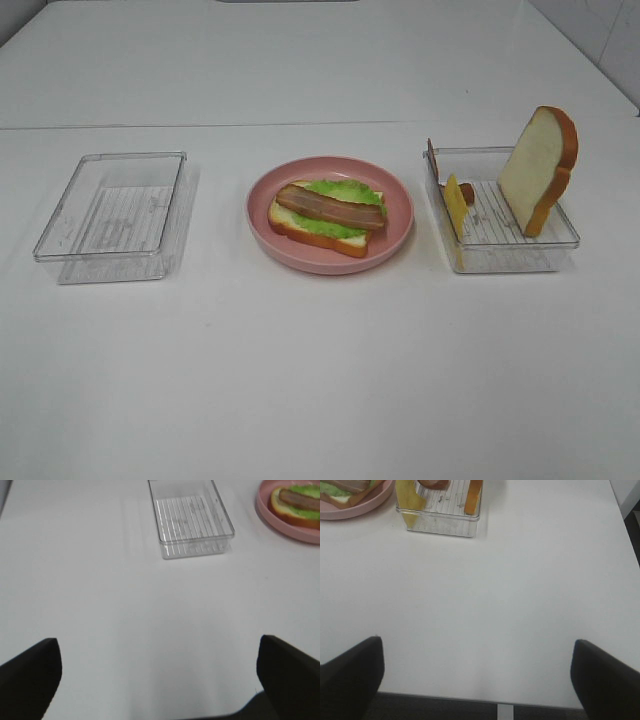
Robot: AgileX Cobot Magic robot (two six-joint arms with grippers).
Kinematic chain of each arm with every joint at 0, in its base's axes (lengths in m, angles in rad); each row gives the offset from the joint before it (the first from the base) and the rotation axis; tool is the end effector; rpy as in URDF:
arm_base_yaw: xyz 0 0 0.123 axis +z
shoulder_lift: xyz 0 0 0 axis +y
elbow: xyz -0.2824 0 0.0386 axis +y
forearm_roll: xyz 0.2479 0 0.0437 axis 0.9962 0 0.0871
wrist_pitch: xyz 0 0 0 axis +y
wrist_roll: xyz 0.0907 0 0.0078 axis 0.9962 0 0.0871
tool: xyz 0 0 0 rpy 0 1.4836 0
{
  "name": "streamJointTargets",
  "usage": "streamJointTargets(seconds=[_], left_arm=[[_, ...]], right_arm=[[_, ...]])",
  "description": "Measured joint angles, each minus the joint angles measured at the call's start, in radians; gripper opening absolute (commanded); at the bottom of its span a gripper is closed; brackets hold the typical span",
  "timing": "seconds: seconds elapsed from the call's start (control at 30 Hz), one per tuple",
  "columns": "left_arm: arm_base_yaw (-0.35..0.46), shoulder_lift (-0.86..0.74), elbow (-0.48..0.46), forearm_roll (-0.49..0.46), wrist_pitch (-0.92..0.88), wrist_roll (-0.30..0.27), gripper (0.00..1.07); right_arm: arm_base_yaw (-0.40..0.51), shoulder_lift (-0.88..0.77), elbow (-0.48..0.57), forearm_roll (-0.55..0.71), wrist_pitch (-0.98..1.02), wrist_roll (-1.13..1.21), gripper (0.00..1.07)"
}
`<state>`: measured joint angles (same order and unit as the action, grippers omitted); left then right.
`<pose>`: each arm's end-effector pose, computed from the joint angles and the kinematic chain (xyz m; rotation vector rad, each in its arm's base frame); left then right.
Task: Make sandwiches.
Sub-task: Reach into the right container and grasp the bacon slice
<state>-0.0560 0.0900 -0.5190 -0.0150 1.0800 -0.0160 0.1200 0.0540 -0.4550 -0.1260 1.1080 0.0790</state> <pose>0.0063 -0.0016 0.2809 0.0429 2.1347 -0.0606 0.0062 -0.0096 0.2614 -0.0428 2.1828 -0.0425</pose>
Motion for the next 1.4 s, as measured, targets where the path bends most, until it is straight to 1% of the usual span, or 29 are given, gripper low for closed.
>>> streamJointTargets(seconds=[0.03,0.07,0.1,0.13,0.17,0.23,1.4], left_arm=[[0.032,-0.055,0.000,0.000,0.000,0.000,0.98],[0.032,-0.055,0.000,0.000,0.000,0.000,0.98],[0.045,-0.076,0.000,0.000,0.001,0.000,0.98],[0.079,-0.093,0.000,0.000,0.001,0.000,0.98],[0.079,-0.093,0.000,0.000,0.001,0.000,0.98],[0.107,-0.094,0.000,0.001,0.000,0.000,0.98],[0.113,-0.095,0.000,0.001,0.000,0.000,0.98]], right_arm=[[0.000,0.000,0.000,0.000,0.000,0.000,0.99],[0.000,0.000,0.000,0.000,0.000,0.000,0.99],[0.000,0.000,0.000,0.000,0.000,0.000,0.99],[0.000,0.000,0.000,0.000,0.000,0.000,0.99],[0.000,0.000,0.000,0.000,0.000,0.000,0.99],[0.000,0.001,0.000,0.000,0.000,0.000,0.99],[0.000,0.002,0.000,0.000,0.000,0.000,0.99]])
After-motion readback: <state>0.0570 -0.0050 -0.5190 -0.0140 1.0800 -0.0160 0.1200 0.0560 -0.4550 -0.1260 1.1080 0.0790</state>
